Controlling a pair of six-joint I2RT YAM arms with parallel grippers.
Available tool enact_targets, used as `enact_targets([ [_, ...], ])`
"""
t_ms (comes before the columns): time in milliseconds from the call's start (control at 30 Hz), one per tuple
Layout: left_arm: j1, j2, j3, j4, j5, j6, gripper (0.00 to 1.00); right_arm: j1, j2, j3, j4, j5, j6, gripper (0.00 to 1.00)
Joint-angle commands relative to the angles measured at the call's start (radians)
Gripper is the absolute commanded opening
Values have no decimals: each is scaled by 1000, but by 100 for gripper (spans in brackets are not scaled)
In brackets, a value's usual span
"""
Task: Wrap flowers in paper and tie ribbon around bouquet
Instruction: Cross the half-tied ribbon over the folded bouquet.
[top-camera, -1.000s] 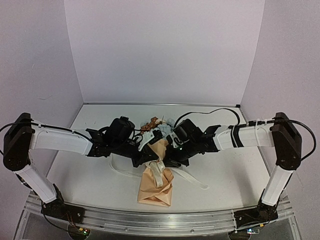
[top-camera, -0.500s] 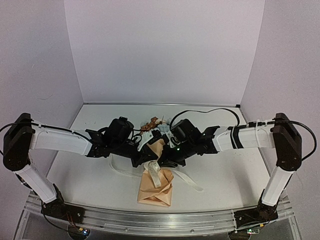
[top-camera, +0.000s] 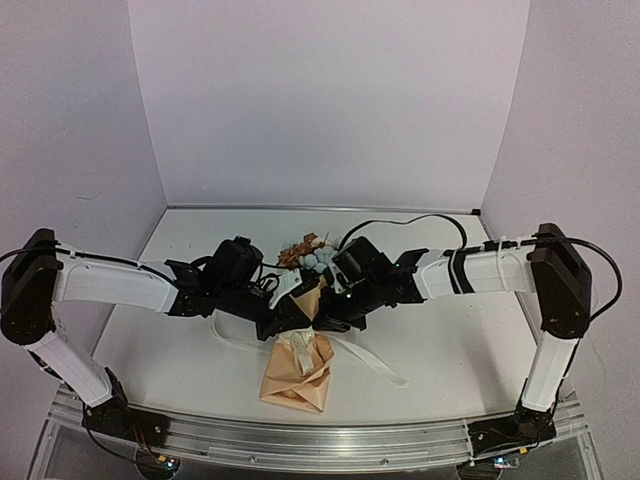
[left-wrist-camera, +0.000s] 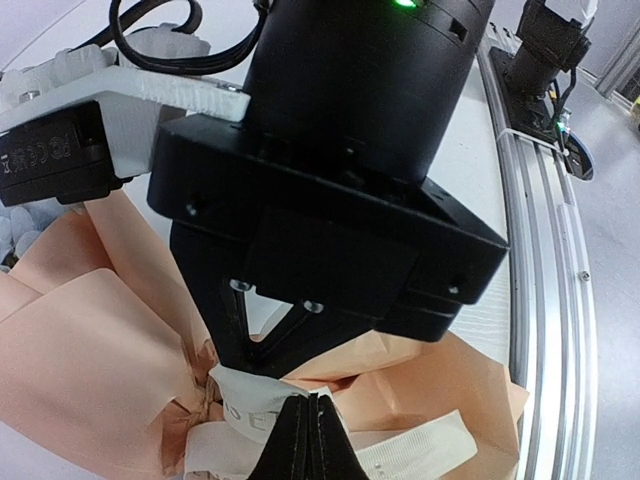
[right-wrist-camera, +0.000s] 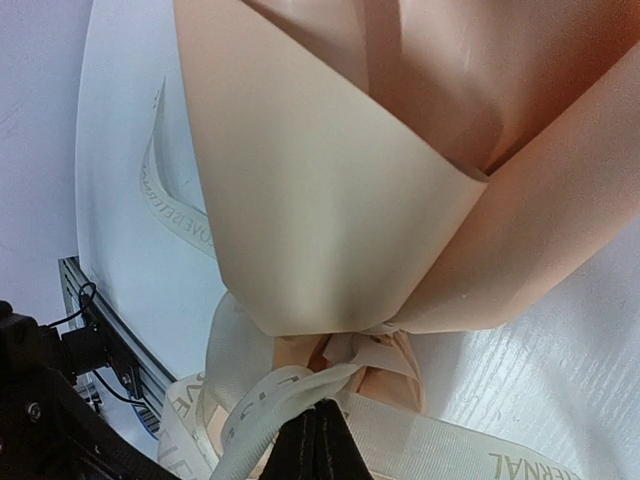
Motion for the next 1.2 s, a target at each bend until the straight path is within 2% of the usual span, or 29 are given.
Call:
enact_targets([
  [0,4,19,47,-46,39,49,2,1,-2,30,-14,-14,-8,0],
  [200,4,72,86,-118,34,70,2,0,-15,24,-14,-35,-14,0],
  [467,4,113,96,-125,4,61,3,-2,-22,27,-5,-63,2,0],
  [733,4,137,103,-127,-16,51,2,-8,-70,-28,-3,-37,11,13],
  [1033,3,143,110,-129,-23,49,2,-16,-133,-91,30,-32,7,16],
  [1167,4,142,107,-125,-20,51,2,-18,-135,-98,62,-39,2,21],
])
